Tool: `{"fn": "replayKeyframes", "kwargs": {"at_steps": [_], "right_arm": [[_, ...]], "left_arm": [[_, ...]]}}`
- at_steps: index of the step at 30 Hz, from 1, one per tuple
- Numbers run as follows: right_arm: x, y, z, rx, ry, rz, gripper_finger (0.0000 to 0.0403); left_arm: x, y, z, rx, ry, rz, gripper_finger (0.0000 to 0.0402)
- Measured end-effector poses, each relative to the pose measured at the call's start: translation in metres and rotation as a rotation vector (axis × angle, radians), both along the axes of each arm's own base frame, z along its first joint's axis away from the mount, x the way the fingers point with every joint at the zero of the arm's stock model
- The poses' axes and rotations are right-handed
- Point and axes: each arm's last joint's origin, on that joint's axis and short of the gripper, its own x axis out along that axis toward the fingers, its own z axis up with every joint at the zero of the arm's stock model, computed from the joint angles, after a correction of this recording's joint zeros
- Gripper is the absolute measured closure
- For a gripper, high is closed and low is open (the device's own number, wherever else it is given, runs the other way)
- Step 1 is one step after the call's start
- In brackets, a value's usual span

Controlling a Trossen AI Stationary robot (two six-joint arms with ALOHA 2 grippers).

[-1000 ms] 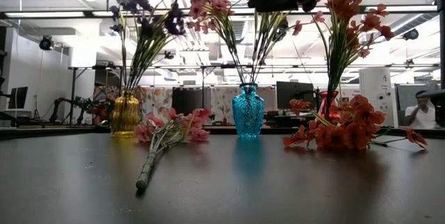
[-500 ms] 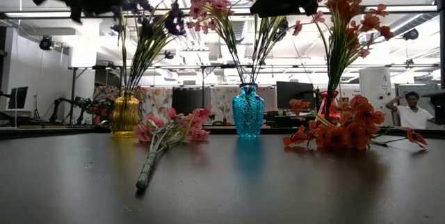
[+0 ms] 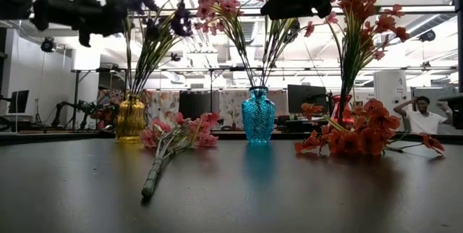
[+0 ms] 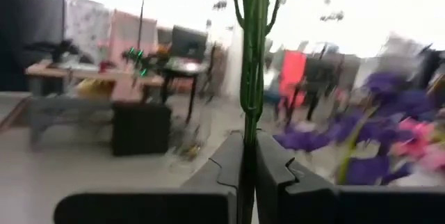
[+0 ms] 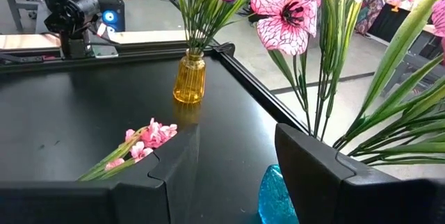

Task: Sort flowers into vase by color
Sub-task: Put the purple flower into the yellow vase

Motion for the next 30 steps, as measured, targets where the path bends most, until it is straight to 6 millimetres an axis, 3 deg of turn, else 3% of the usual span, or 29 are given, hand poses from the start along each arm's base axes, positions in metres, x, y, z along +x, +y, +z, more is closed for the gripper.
{"fn": "replayKeyframes", "kwargs": {"at_steps": [11, 30], "right_arm": [[0.000, 0.000, 0.000, 0.007, -0.008, -0.002, 0.0220], [0.000, 0.000, 0.001, 0.007, -0.011, -0.004, 0.0220]], "left_arm": [[-0.002, -0.009, -0.049, -0.028, -0.004, -0.133, 0.0401], [0.010, -0.004, -0.065, -0.127, 0.065, -0.265, 0.0401]]}}
